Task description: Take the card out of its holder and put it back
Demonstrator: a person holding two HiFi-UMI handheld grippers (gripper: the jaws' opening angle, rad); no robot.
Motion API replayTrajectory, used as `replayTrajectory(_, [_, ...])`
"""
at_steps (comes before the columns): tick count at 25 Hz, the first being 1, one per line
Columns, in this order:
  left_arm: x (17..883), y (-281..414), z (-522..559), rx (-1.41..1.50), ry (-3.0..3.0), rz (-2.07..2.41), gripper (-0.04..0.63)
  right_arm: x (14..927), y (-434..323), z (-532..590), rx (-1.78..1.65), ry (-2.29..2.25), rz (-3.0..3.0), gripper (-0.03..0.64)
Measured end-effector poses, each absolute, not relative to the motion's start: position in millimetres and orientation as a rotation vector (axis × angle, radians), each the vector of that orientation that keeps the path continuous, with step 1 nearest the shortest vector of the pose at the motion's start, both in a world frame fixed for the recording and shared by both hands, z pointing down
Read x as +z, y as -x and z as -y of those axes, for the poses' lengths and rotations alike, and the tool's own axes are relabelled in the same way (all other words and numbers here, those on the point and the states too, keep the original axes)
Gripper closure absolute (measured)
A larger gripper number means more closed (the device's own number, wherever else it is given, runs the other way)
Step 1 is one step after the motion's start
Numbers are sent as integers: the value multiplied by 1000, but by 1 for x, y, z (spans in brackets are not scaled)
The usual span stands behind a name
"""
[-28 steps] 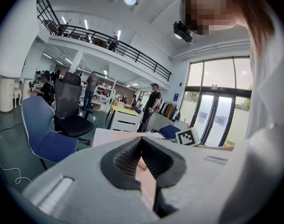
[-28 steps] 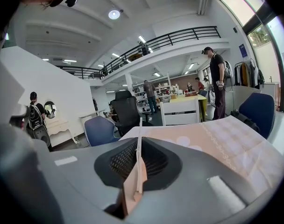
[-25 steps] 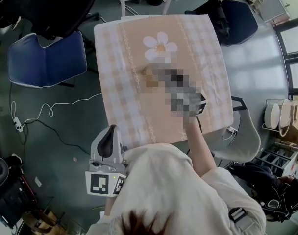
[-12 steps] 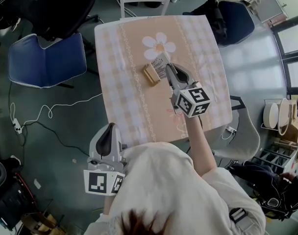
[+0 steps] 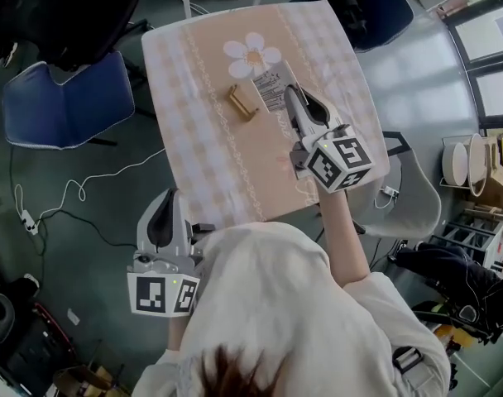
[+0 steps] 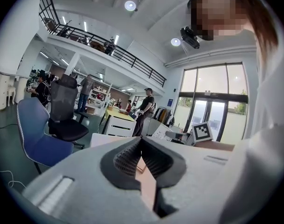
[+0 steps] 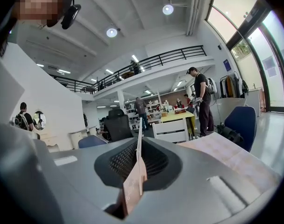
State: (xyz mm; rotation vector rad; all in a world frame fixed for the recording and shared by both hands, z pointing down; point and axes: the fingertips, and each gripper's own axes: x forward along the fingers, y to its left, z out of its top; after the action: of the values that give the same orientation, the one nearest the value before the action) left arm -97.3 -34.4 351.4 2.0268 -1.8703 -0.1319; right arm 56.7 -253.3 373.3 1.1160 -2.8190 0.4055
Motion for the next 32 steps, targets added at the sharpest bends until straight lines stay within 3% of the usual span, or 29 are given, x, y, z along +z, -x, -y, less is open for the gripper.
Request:
replayTrajectory(14, [347,100,19,-118,-2156,1786,595,311,-113,162,340,-1347,2869,600])
replayTrajectory(32, [347,97,2,-97,-2273,1677,595,325,-134,65,384,-1456,2785,600])
